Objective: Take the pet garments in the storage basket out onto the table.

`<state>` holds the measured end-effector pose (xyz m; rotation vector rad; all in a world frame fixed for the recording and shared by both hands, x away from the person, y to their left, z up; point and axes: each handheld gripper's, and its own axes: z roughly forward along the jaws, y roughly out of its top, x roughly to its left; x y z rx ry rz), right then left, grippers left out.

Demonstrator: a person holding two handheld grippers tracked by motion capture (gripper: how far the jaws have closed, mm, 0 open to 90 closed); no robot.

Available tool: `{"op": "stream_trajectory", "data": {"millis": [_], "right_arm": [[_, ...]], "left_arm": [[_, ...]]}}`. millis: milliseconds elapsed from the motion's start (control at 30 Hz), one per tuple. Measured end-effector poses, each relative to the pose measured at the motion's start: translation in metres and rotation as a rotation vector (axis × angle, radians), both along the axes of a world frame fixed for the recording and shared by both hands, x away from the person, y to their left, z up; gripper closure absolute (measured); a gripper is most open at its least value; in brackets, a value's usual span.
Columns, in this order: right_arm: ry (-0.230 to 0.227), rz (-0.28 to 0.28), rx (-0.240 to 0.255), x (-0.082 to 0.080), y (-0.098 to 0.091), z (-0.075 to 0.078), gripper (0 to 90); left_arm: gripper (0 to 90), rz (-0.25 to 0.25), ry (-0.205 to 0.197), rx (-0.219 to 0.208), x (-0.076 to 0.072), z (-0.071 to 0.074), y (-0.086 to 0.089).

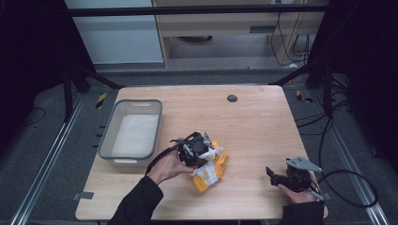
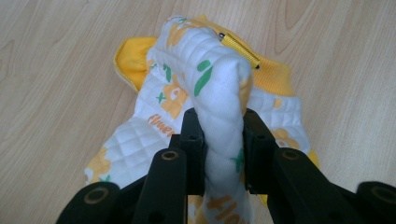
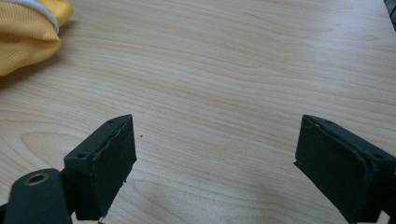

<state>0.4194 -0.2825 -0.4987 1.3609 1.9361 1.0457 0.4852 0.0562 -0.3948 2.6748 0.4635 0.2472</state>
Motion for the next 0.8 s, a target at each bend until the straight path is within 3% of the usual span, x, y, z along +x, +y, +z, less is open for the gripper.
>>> {"op": "stream_trajectory", "data": {"millis": [367, 633, 800], "right_arm": [[0.0, 0.002, 0.0, 0.0, 0.0, 0.0, 12.1], [0.005, -0.001, 0.006, 0.0, 0.0, 0.0, 11.9], [0.004, -0.003, 0.008, 0.0, 0.0, 0.0, 11.8]], "left_arm": [[65.5, 0.005, 0.012, 0.002, 0.002, -0.014, 0.001], [48.8, 0.007, -0.005, 0.021, 0.002, -0.021, 0.004], [36.2, 0.018, -0.01, -0.002, 0.002, -0.019, 0.005]]}}
